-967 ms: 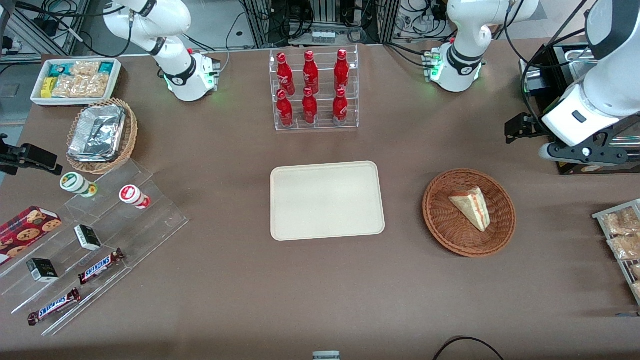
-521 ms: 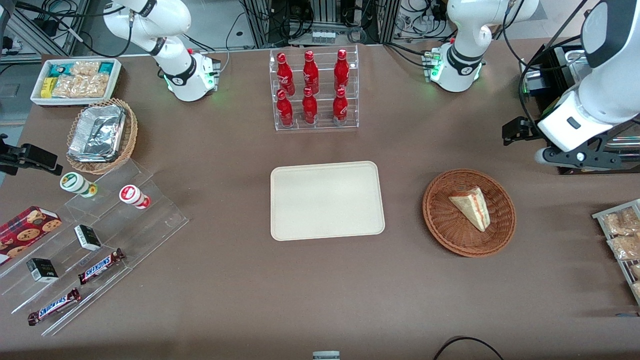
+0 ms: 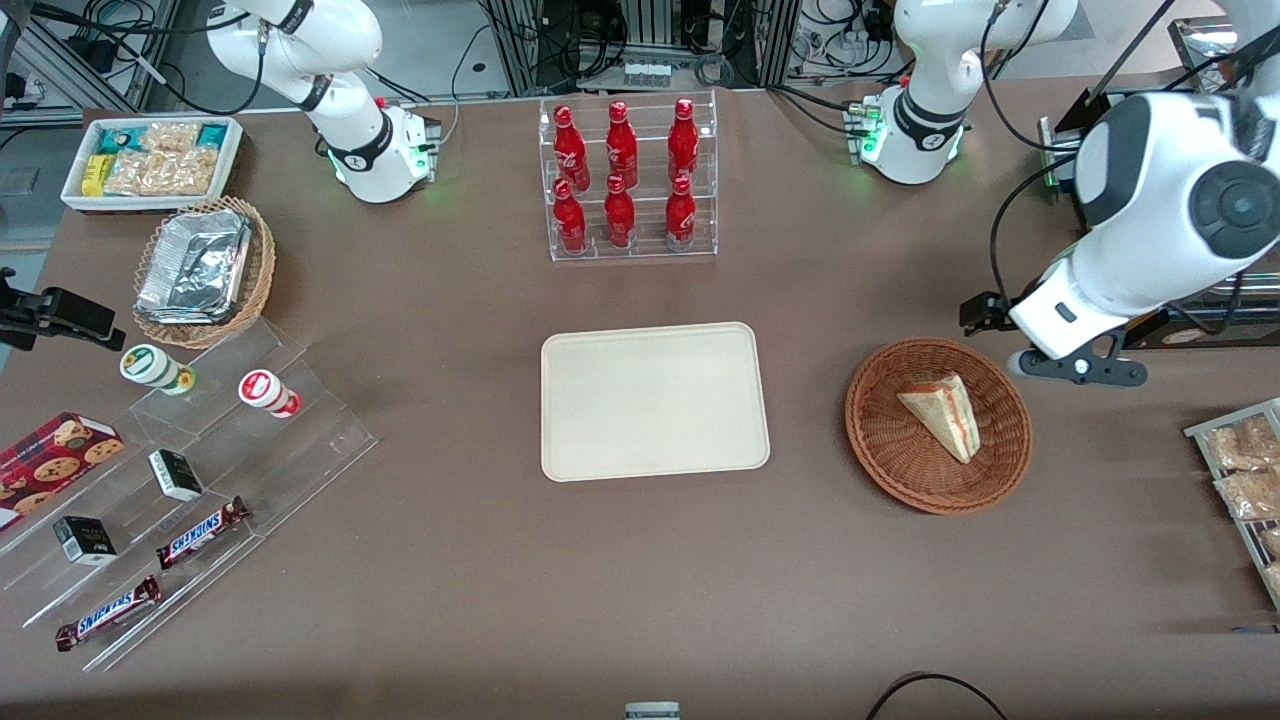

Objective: Place sandwich from basket to tray
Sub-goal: 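Lower the open left gripper over the sandwich in the wicker basket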

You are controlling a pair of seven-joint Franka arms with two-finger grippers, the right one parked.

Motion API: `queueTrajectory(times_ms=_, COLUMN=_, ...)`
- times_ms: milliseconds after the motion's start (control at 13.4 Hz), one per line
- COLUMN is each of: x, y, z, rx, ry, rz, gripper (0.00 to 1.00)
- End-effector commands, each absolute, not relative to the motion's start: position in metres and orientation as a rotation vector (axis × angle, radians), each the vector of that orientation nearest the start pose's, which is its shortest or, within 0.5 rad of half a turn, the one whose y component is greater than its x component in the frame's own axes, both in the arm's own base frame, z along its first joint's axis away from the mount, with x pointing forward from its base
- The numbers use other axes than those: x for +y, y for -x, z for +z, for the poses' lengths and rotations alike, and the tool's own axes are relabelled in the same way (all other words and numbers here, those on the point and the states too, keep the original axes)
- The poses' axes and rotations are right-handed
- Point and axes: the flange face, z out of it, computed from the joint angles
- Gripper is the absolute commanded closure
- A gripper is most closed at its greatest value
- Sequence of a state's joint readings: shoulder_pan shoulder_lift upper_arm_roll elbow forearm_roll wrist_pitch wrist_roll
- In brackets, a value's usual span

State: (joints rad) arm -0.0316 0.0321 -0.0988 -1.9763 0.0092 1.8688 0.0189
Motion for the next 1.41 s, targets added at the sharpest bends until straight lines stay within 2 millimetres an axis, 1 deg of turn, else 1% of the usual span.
queueTrajectory(times_ms=0, x=-0.068, y=-0.524, z=0.414, rx=0.246, ry=3.100, rz=0.146, gripper=0.00)
queueTrajectory(times_ms=149, x=-0.064, y=-0.517, z=0.387, rx=0.238, ry=3.105, rz=0.101, gripper=0.00)
queueTrajectory(times_ms=223, x=-0.063, y=-0.515, z=0.378, rx=0.229, ry=3.107, rz=0.087, gripper=0.00)
queueTrajectory(times_ms=372, x=-0.062, y=-0.515, z=0.374, rx=0.207, ry=3.111, rz=0.087, gripper=0.00)
queueTrajectory(times_ms=446, x=-0.060, y=-0.516, z=0.373, rx=0.150, ry=3.114, rz=0.079, gripper=0.00)
queueTrajectory(times_ms=521, x=-0.060, y=-0.516, z=0.373, rx=0.053, ry=3.118, rz=0.052, gripper=0.00)
queueTrajectory(times_ms=669, x=-0.059, y=-0.513, z=0.364, rx=-0.189, ry=3.112, rz=0.039, gripper=0.00)
queueTrajectory(times_ms=818, x=-0.060, y=-0.512, z=0.361, rx=-0.367, ry=3.095, rz=0.042, gripper=0.00)
queueTrajectory(times_ms=893, x=-0.060, y=-0.513, z=0.361, rx=-0.496, ry=3.082, rz=0.038, gripper=0.00)
queueTrajectory(times_ms=1116, x=-0.062, y=-0.517, z=0.349, rx=-0.917, ry=2.993, rz=0.032, gripper=0.00)
queueTrajectory(times_ms=1190, x=-0.064, y=-0.519, z=0.345, rx=-1.011, ry=2.962, rz=0.026, gripper=0.00)
queueTrajectory(times_ms=1339, x=-0.065, y=-0.520, z=0.337, rx=-1.036, ry=2.949, rz=0.038, gripper=0.00)
